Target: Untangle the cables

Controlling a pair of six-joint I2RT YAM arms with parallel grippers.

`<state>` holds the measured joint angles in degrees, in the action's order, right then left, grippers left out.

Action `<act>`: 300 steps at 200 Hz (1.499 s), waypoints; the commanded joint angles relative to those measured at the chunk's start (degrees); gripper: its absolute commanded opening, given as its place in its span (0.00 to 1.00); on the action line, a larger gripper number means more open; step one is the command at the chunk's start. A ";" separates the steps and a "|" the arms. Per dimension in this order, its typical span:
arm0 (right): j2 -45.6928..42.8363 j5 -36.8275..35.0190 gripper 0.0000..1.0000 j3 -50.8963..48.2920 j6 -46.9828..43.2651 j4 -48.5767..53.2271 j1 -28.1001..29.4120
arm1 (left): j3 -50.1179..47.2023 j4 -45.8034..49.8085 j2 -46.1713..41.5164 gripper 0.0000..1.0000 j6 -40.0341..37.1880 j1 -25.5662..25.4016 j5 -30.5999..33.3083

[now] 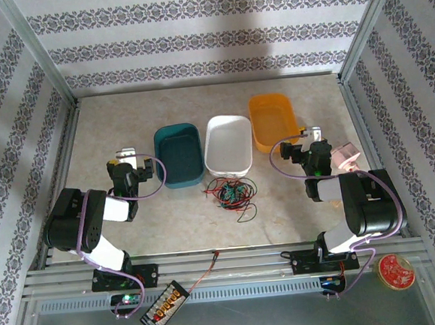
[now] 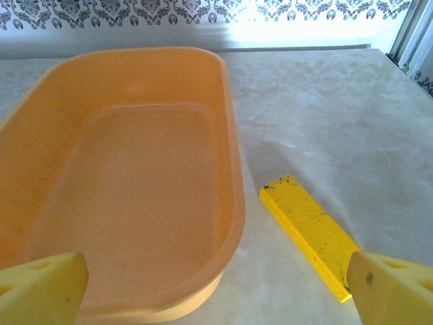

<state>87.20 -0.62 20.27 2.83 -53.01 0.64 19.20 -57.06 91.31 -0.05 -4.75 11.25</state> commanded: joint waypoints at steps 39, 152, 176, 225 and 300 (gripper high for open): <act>0.61 -0.22 0.98 1.17 -0.38 -1.83 0.07 | 1.10 -2.23 0.54 0.99 -0.74 0.93 0.28; 0.43 1.63 0.98 1.87 0.30 -1.09 -0.82 | 2.07 0.10 0.10 0.99 0.82 2.81 -1.62; -9.48 -1.29 0.98 6.21 0.40 16.32 0.57 | 5.10 11.00 -6.33 0.99 1.22 2.65 0.36; -28.36 -10.41 0.89 9.39 7.35 41.01 14.86 | 4.69 18.93 -23.99 0.99 11.55 2.56 21.60; -24.50 -3.65 0.80 24.41 12.31 73.05 46.46 | 14.72 59.68 -32.89 0.99 21.19 -26.87 22.37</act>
<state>59.33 -8.67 40.82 12.58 6.74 41.82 34.74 -10.24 58.67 16.53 -22.26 34.50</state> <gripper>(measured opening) 0.828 0.992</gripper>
